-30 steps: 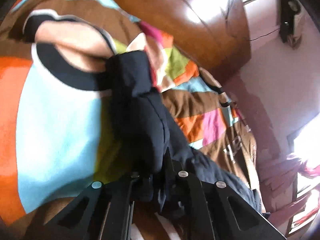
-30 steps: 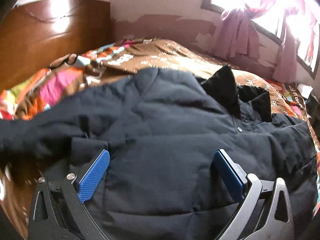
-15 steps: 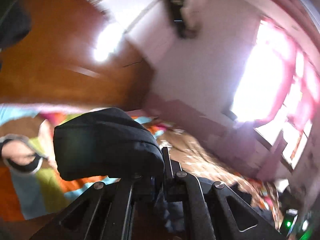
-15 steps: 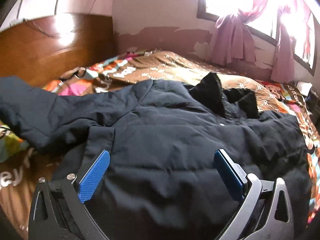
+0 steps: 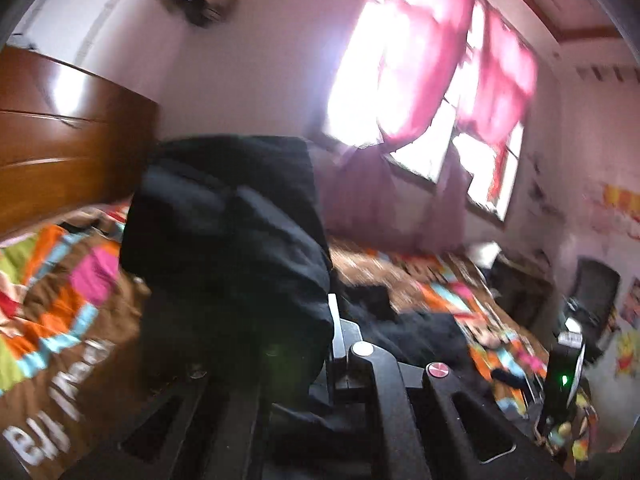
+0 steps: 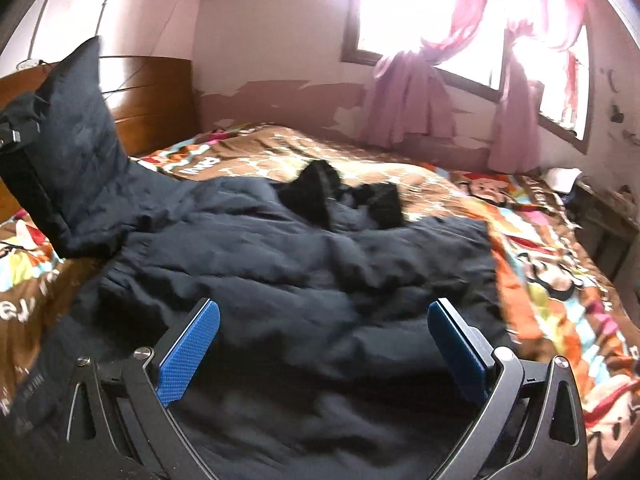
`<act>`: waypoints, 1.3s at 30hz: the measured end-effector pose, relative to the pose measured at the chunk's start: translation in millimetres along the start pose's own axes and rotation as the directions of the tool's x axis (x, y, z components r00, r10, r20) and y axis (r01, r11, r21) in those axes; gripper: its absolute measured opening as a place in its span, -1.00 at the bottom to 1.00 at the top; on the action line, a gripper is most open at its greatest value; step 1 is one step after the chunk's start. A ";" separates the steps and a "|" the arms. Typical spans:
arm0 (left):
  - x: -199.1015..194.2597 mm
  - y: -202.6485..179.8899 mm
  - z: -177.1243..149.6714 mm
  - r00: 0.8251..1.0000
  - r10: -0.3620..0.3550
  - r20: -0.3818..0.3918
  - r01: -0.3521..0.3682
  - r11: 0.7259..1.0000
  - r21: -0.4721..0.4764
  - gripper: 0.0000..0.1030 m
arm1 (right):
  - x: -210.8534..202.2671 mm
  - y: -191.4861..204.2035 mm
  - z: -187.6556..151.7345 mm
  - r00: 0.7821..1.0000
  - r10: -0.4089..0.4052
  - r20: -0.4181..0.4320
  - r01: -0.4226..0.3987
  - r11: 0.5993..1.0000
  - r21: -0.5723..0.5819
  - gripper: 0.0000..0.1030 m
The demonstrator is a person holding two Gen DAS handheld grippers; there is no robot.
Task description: Fold large clothes
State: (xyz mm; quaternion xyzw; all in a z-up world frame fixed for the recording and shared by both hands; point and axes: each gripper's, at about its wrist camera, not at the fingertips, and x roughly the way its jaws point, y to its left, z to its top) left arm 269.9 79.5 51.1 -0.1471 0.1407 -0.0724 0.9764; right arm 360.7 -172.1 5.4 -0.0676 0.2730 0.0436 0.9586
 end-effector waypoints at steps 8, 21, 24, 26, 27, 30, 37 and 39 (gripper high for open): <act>35.9 -71.5 -48.5 0.940 -0.133 -0.315 0.168 0.982 0.087 -0.89 | -4.5 -82.3 -44.6 0.997 0.006 -0.076 0.008 0.983 0.184 0.98; 51.5 -118.0 -125.8 0.767 -0.083 -0.637 0.264 0.945 0.195 -0.03 | 25.9 -122.5 -126.6 0.874 0.485 -0.023 -0.381 0.714 0.587 0.98; 36.9 -120.4 -127.8 0.783 -0.096 -0.615 0.265 0.946 0.189 0.40 | 29.5 -126.0 -134.9 0.801 0.596 0.054 -0.484 0.592 0.645 0.98; 27.3 -117.5 -128.3 0.789 -0.093 -0.608 0.251 0.951 0.180 0.50 | 33.0 -122.5 -139.4 0.772 0.632 0.059 -0.500 0.549 0.670 0.98; 22.9 -116.1 -127.9 0.796 -0.085 -0.600 0.237 0.955 0.179 0.56 | 33.3 -118.3 -140.0 0.777 0.628 0.044 -0.490 0.560 0.669 0.98; 6.5 -104.7 -122.5 0.828 -0.039 -0.559 0.171 0.967 0.187 0.57 | 36.8 -97.9 -140.1 0.813 0.579 -0.068 -0.420 0.663 0.620 0.98; -26.1 -65.9 -101.8 0.870 0.096 -0.483 -0.004 0.982 0.188 0.65 | 40.5 -46.4 -121.7 0.832 0.521 -0.191 -0.395 0.798 0.455 0.13; -32.0 -56.5 -96.6 0.863 0.178 -0.472 -0.064 0.967 0.246 0.65 | 38.5 -44.1 -116.8 0.822 0.540 -0.180 -0.409 0.781 0.472 -0.29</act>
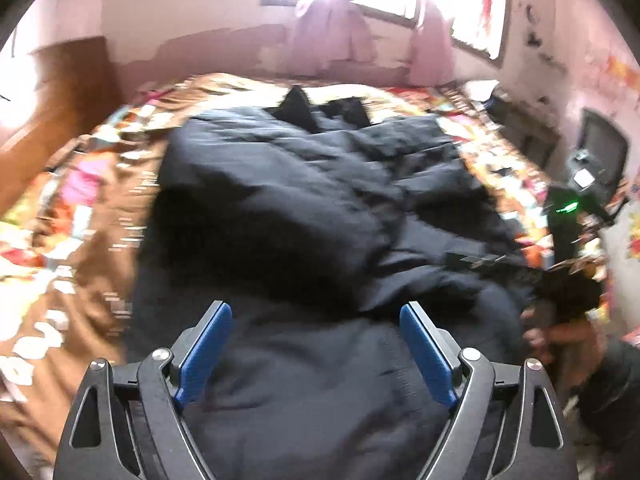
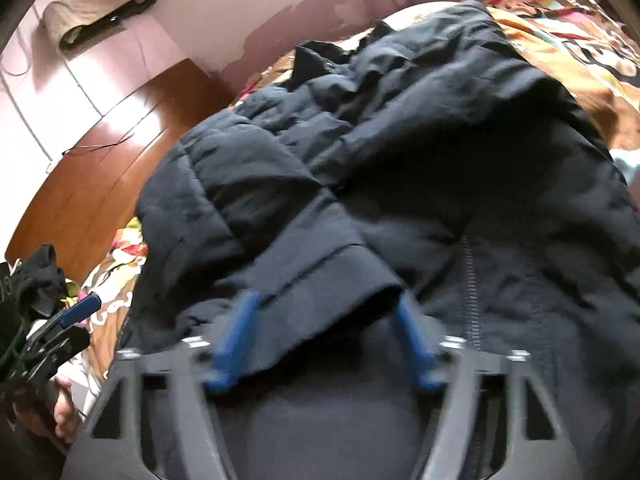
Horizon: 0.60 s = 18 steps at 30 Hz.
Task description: Fold large clothes
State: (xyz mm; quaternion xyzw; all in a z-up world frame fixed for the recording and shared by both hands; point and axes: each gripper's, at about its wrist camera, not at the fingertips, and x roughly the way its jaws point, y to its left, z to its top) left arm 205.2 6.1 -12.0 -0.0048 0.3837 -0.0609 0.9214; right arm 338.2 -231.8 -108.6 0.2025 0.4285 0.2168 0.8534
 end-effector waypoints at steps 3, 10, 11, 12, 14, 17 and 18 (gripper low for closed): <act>-13.0 17.6 -1.1 0.996 0.083 0.021 -0.084 0.996 0.018 0.65 | -2.4 10.8 -0.1 0.998 0.062 -0.012 -0.062 0.998 0.000 -0.85; -21.7 53.7 4.6 0.993 0.117 0.033 -0.117 0.993 -0.028 0.65 | -67.0 32.2 43.6 0.990 0.010 0.140 0.010 0.990 -0.139 -0.90; -18.5 56.9 8.5 0.993 0.117 0.033 -0.116 0.993 -0.032 0.65 | -74.5 30.8 55.2 0.986 -0.023 0.166 0.048 0.987 -0.150 -0.90; -16.0 59.1 12.5 0.993 0.116 0.034 -0.115 0.993 -0.033 0.65 | -78.2 30.3 63.8 0.982 -0.045 0.182 0.075 0.985 -0.158 -0.90; -8.6 61.5 24.5 0.992 0.124 0.038 -0.124 0.992 -0.021 0.65 | -81.3 22.8 89.7 0.973 -0.101 0.206 0.136 0.977 -0.162 -0.90; 7.6 63.2 47.9 0.991 0.125 0.053 -0.125 0.992 0.001 0.65 | -75.1 7.1 113.3 0.956 -0.196 0.218 0.233 0.959 -0.159 -0.90; 16.4 65.6 59.3 0.994 0.100 0.053 -0.101 0.995 0.000 0.65 | -70.8 1.1 116.7 0.950 -0.223 0.217 0.260 0.952 -0.160 -0.89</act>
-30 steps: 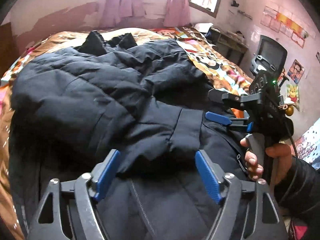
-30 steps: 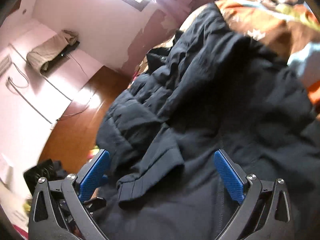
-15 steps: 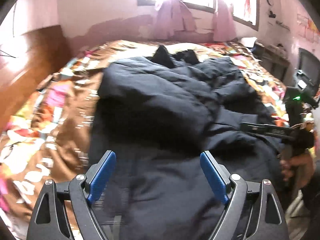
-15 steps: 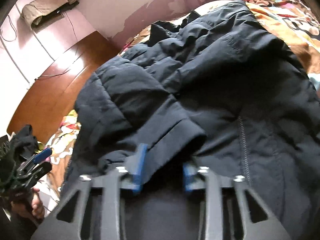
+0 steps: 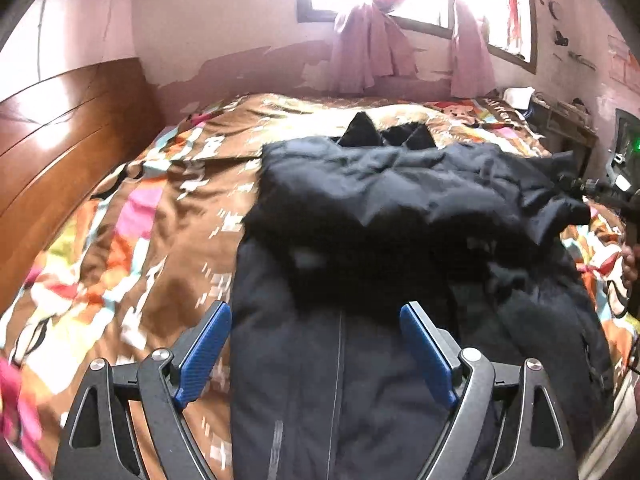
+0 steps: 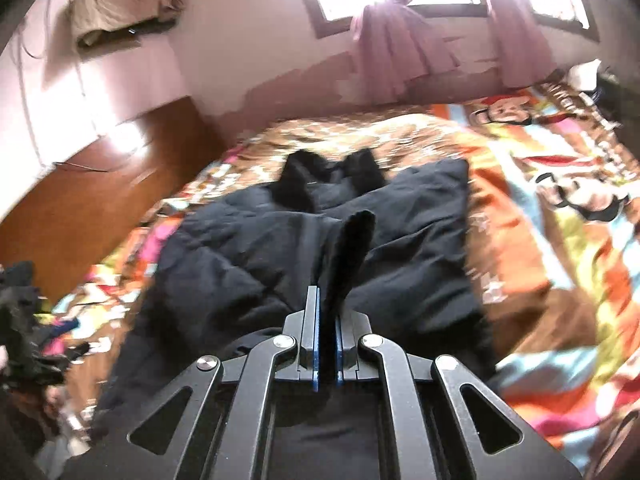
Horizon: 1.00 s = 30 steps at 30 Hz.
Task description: Fold large clothes
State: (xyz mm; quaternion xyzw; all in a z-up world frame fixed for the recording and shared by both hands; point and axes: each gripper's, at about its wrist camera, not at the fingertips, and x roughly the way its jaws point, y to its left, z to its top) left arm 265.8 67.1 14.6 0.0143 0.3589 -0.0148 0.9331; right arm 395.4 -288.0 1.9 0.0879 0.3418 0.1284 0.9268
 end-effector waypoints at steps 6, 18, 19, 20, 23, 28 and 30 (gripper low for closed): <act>75.0 9.8 73.4 0.982 -0.188 -0.032 0.188 0.982 0.006 0.65 | 48.2 -4.1 10.9 0.986 -0.163 -0.025 0.161 0.984 -0.078 -0.63; 194.4 -33.1 126.7 0.911 -0.230 -0.344 0.271 0.960 0.076 0.66 | 114.2 53.3 55.5 0.977 -0.008 -0.212 -0.038 0.976 -0.214 0.06; 202.7 -37.4 123.2 0.888 -0.222 -0.404 0.279 0.956 0.087 0.67 | 124.9 59.8 52.2 0.964 -0.005 -0.265 -0.062 0.969 -0.240 0.06; 207.3 -39.9 120.7 0.880 -0.205 -0.428 0.275 0.955 0.107 0.68 | 137.5 65.2 47.6 0.945 -0.033 -0.325 -0.061 0.960 -0.273 0.06; 216.5 -45.1 116.9 0.862 -0.182 -0.473 0.273 0.953 0.132 0.69 | 163.8 68.1 34.6 0.892 -0.072 -0.447 -0.065 0.956 -0.285 0.07; 233.4 -57.7 113.1 0.854 -0.118 -0.507 0.238 0.955 0.178 0.79 | 184.0 70.8 27.4 0.878 -0.056 -0.476 -0.070 0.968 -0.241 0.16; 239.8 -65.0 110.4 0.861 -0.081 -0.502 0.215 0.953 0.214 0.97 | 188.3 74.5 23.2 0.881 -0.061 -0.469 -0.079 0.959 -0.272 0.19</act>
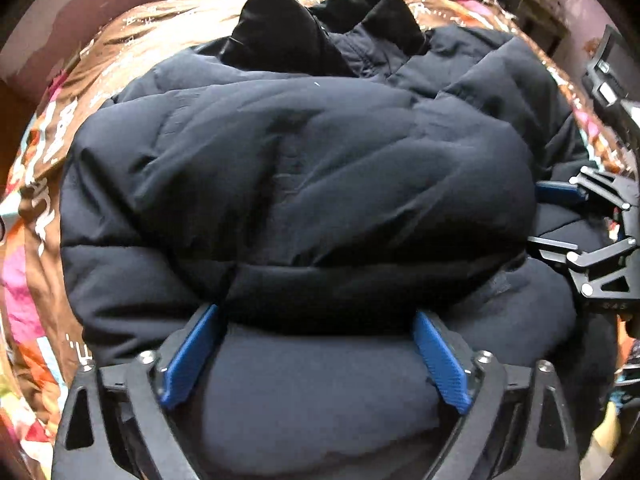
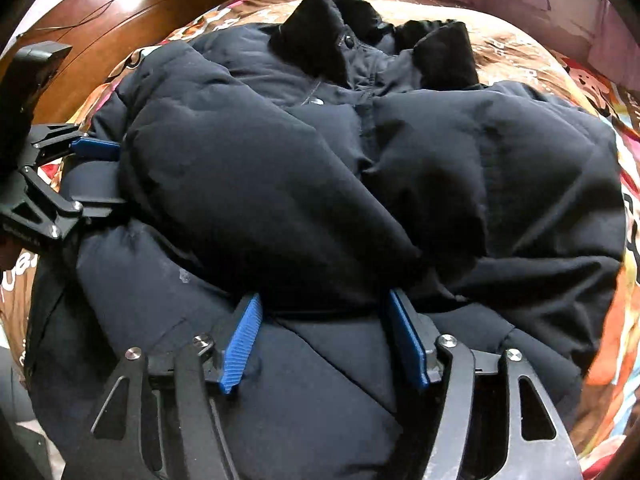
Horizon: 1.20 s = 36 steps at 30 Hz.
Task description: Fold large clothes
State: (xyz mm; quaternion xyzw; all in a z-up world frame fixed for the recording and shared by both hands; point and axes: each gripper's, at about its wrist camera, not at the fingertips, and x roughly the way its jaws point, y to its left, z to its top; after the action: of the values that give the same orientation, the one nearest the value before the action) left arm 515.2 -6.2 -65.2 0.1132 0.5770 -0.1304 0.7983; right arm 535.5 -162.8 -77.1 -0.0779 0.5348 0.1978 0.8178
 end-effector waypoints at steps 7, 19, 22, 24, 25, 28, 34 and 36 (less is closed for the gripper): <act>16.8 -5.3 9.8 0.998 0.044 -0.053 -0.041 0.998 0.052 1.00 | 4.1 3.0 5.2 0.999 -0.009 -0.043 0.004 0.993 -0.114 0.21; -69.6 32.6 49.1 0.978 -0.122 0.168 0.110 0.991 0.080 0.91 | -72.0 -37.4 71.3 0.995 0.076 0.063 -0.066 0.987 -0.145 0.26; -69.4 51.4 89.1 0.966 -0.124 0.229 0.126 0.992 0.007 0.91 | -66.0 -66.5 108.9 0.994 0.012 0.110 -0.008 0.999 -0.040 0.27; -62.8 66.7 115.1 0.961 -0.102 0.256 0.119 0.991 -0.054 0.91 | -59.5 -88.6 127.8 0.994 -0.002 0.114 -0.001 1.000 0.026 0.27; -58.6 72.5 132.5 0.957 -0.085 0.276 0.114 0.990 -0.088 0.91 | -55.0 -98.6 143.2 0.993 -0.002 0.122 -0.005 0.998 0.059 0.27; -45.3 88.6 172.0 0.936 -0.099 0.338 0.163 0.973 -0.167 0.93 | -33.6 -122.8 183.1 0.992 -0.021 0.123 0.005 0.991 0.133 0.27; 11.9 115.0 239.8 0.953 -0.152 0.264 0.229 0.929 -0.291 0.90 | 41.3 -176.0 218.0 0.985 0.148 0.091 -0.171 0.924 0.342 0.21; 27.7 120.4 253.4 0.953 -0.190 0.235 0.259 0.915 -0.310 0.82 | 55.4 -182.5 225.3 0.975 0.201 0.098 -0.223 0.899 0.376 0.14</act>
State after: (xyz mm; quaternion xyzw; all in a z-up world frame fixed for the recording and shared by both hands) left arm 790.2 21.0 -9.8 -0.1063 0.5166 -0.1316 0.8393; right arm 819.3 -239.1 -48.9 0.1483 0.5451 0.1788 0.8056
